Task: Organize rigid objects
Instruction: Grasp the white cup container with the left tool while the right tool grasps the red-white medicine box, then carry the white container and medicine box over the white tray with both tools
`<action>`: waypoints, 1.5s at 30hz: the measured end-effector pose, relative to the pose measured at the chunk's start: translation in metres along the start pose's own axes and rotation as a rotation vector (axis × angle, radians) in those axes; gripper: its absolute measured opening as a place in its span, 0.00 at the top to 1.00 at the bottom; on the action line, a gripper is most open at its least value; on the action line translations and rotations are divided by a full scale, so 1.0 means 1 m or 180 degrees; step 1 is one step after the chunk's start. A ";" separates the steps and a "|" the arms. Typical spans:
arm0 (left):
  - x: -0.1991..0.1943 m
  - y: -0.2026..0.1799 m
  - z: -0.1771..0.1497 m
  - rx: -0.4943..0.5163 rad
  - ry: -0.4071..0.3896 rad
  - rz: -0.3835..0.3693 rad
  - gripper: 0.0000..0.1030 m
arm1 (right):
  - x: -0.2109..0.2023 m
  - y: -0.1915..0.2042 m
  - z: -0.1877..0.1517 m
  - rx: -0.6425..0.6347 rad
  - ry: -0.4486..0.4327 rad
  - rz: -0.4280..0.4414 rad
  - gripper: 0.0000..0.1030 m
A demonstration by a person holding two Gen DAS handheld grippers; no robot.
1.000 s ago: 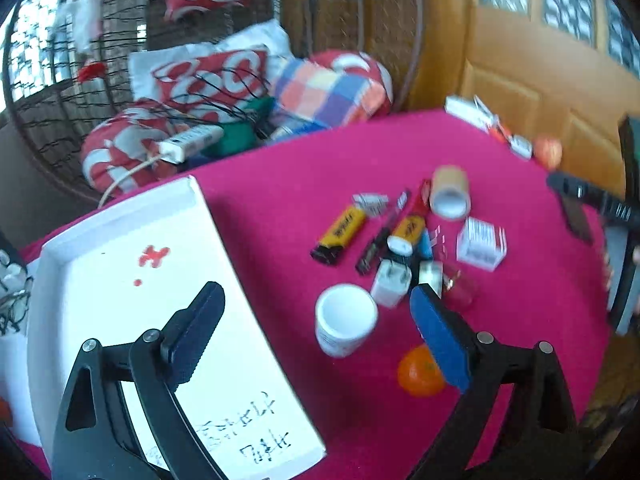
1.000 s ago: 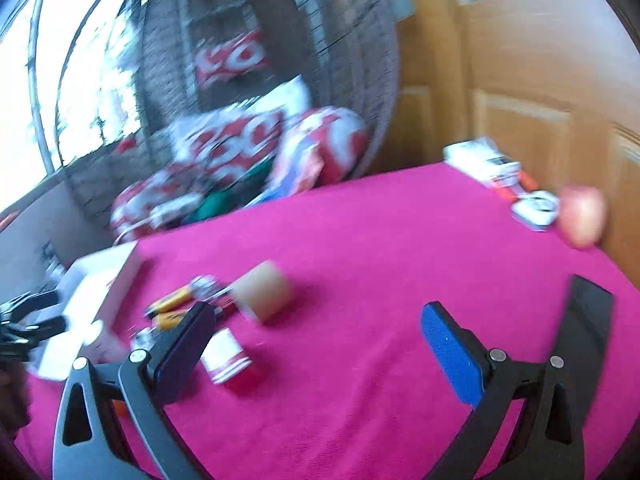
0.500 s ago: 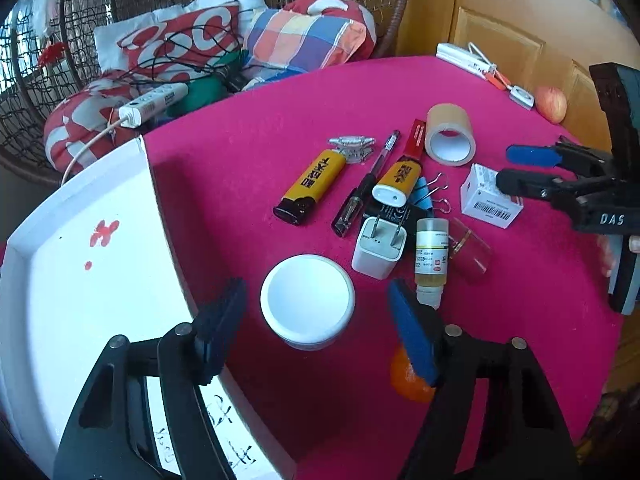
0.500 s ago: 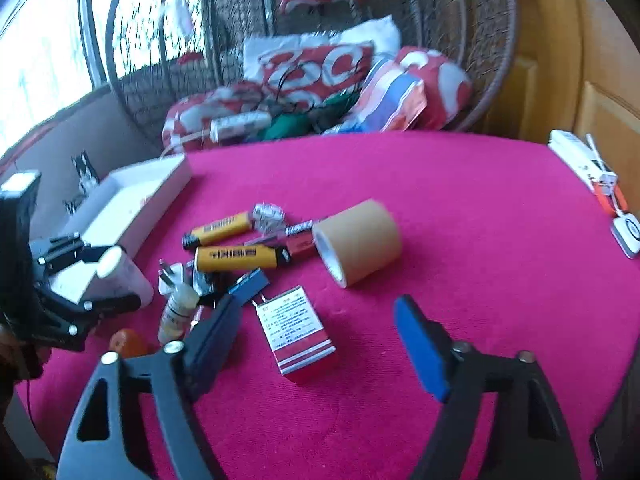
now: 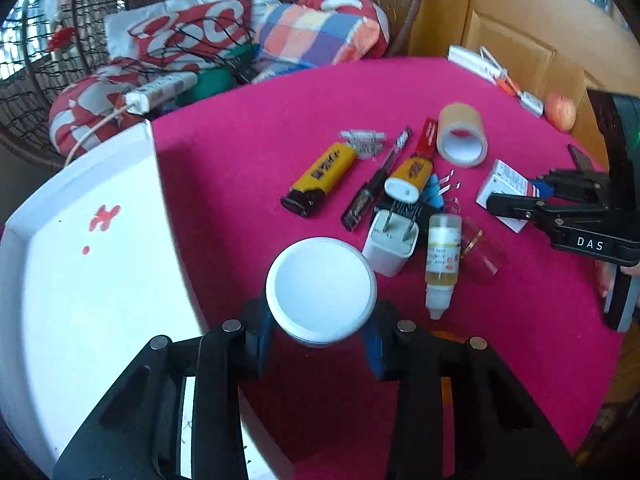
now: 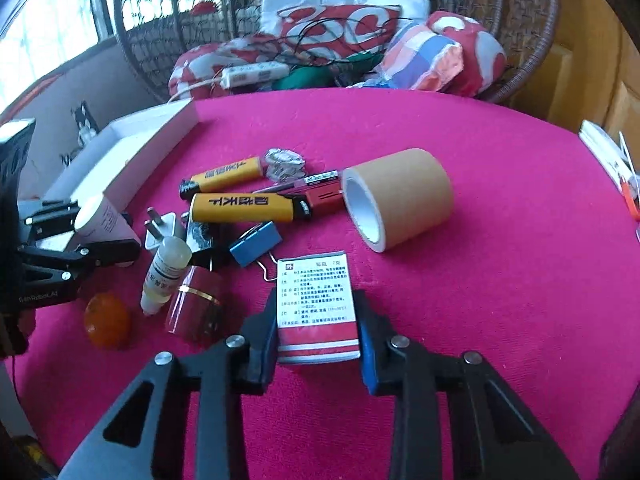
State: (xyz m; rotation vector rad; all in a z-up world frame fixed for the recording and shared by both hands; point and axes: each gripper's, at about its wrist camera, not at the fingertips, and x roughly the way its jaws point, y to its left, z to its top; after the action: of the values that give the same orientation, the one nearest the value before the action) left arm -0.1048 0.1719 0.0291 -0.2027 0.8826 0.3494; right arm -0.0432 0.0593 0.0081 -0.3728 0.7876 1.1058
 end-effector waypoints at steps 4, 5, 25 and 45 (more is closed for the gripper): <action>-0.029 0.003 0.002 -0.0183 -0.0293 0.0086 0.65 | -0.028 -0.005 0.002 0.0171 -0.0319 -0.0043 0.69; -0.038 0.003 0.003 -0.0215 -0.0389 0.0128 0.65 | -0.038 -0.005 0.003 0.0199 -0.0423 -0.0053 0.69; -0.281 0.048 -0.020 -0.1083 -0.2358 0.1098 0.65 | -0.247 0.039 0.043 0.0120 -0.2635 -0.0298 0.69; -0.409 0.091 -0.076 -0.1288 -0.2968 0.1755 0.65 | -0.302 0.073 0.072 0.0123 -0.3134 0.0232 0.68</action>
State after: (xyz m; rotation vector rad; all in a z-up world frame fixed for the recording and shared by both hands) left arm -0.4329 0.1447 0.2998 -0.1388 -0.0865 1.0373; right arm -0.1479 -0.0607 0.2840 0.2465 -0.0552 1.1649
